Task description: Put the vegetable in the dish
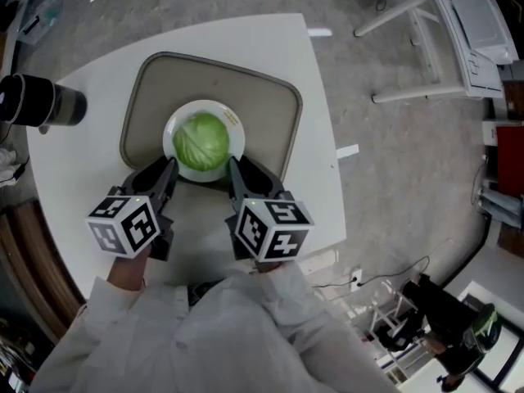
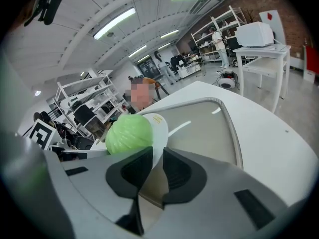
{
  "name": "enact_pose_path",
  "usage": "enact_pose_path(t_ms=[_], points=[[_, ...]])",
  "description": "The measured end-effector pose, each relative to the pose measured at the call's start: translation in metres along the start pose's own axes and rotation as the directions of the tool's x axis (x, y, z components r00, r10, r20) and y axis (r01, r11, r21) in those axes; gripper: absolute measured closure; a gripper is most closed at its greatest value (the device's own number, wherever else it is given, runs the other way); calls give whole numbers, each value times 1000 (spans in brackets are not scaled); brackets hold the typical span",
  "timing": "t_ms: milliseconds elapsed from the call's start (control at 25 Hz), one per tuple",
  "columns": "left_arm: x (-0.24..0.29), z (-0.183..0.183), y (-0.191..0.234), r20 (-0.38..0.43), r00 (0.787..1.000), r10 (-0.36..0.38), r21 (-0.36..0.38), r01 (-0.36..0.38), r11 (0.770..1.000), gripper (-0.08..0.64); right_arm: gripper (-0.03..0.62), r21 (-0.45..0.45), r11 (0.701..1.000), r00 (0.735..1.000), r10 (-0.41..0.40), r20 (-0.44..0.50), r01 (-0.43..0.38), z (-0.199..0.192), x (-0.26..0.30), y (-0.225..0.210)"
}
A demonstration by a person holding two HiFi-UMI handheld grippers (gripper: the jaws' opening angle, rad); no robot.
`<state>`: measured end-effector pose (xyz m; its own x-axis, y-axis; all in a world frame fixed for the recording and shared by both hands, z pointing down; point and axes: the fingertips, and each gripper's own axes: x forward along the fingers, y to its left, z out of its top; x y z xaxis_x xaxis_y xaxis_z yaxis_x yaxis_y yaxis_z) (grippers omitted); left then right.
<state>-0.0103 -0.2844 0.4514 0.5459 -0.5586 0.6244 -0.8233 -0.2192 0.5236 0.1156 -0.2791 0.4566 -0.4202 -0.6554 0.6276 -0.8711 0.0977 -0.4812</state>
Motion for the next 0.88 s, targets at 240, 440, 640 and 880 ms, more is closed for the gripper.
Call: enact_pose_path(t_ms=[240,440,640,880], points=[[16,7,2,-4,1000,13,-5,-13,1000,499,518,6,1000,1000,-4,-10,4,8,13,-10],[24,11,6,-7,1000,17,-17,-17,1000,499,518,-1,1000,1000,-6,-12,6,14,22,-13],[32,16,9,-13,1000,25,-22,-25,999,499,518,15,1000,1000,-2,-25,3,17,31,-18],[39,19,10,-8,999,34,-19,-34,999,499,518,23,1000,1000,0,-28,0,19,37,-21]])
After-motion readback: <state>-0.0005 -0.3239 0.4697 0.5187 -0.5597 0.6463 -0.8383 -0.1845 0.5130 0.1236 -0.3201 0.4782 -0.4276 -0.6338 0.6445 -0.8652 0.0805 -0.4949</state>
